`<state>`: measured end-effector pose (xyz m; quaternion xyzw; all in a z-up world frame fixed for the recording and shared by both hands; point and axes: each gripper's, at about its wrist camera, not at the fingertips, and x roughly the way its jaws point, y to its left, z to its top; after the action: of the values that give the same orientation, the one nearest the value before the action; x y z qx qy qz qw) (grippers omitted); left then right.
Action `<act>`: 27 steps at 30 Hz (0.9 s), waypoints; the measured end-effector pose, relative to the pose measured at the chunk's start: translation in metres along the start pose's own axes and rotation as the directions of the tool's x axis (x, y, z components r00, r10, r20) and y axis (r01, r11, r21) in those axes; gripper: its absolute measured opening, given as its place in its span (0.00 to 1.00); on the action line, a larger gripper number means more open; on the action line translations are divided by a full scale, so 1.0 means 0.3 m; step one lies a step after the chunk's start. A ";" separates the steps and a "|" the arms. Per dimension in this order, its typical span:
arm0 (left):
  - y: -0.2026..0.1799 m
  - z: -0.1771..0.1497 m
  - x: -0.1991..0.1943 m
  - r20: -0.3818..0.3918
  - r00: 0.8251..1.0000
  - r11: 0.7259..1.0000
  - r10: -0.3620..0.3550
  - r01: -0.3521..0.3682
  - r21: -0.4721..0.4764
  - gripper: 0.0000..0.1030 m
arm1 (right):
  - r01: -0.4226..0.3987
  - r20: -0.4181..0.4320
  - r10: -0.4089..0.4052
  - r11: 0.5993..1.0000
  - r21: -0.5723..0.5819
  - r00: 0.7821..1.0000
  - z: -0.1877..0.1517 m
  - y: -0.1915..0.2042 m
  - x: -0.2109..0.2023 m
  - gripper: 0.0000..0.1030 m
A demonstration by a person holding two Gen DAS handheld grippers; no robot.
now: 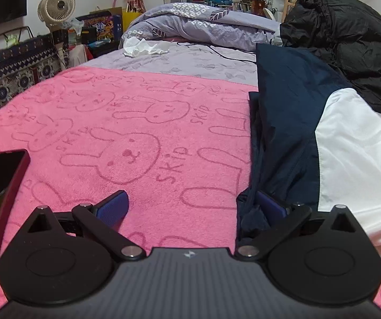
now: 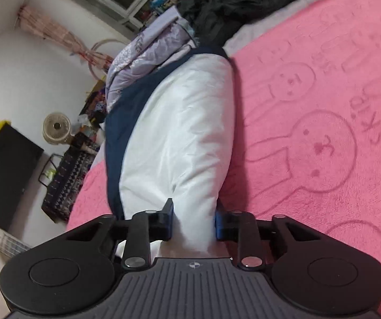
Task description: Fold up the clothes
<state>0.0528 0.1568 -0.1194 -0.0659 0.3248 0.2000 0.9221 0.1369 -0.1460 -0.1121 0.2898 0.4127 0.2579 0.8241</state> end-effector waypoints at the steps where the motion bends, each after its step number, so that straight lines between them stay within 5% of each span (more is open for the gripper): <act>1: -0.008 0.002 -0.010 -0.001 1.000 1.000 0.011 -0.011 0.008 1.00 | 0.002 0.004 -0.002 1.000 -0.022 1.000 0.007 0.026 -0.014 0.24; 7: -0.104 -0.030 -0.144 -0.001 1.000 0.997 -0.008 0.008 0.074 0.99 | 0.014 0.008 -0.013 0.997 -0.070 1.000 0.046 0.055 -0.178 0.21; 11: -0.182 -0.088 -0.232 0.045 0.999 0.978 0.015 -0.024 0.209 0.97 | 0.087 0.010 -0.087 0.993 -0.078 0.996 0.029 -0.020 -0.346 0.21; 15: -0.165 -0.098 -0.272 0.025 0.999 0.984 -0.030 0.026 0.174 0.95 | 0.166 0.015 -0.165 0.980 -0.108 0.986 -0.011 -0.076 -0.488 0.23; 19: -0.148 -0.101 -0.294 0.047 0.998 0.985 -0.034 0.026 0.172 0.95 | 0.392 0.120 -0.373 0.859 -0.329 0.920 -0.101 -0.018 -0.512 0.34; 21: -0.141 -0.087 -0.303 0.063 0.997 0.984 -0.033 0.022 0.176 0.95 | 0.452 0.276 -0.364 0.790 -0.414 0.889 -0.152 0.056 -0.522 0.42; 23: -0.125 -0.066 -0.322 0.084 0.994 0.987 -0.064 0.050 0.153 0.95 | 0.491 0.418 -0.305 0.732 -0.472 0.856 -0.194 0.131 -0.525 0.67; 25: -0.110 -0.036 -0.339 0.105 0.990 0.989 -0.098 0.085 0.119 0.95 | 0.442 0.402 -0.248 0.732 -0.518 0.881 -0.194 0.172 -0.453 0.65; 27: -0.100 -0.001 -0.354 0.118 0.985 0.990 -0.127 0.118 0.083 0.95 | 0.392 0.318 -0.251 0.747 -0.537 0.914 -0.203 0.174 -0.305 0.48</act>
<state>-0.0104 0.0949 -0.0536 -0.0382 0.2698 0.1342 0.9527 0.0283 -0.1541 -0.0573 -0.0295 0.2595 0.1919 0.9460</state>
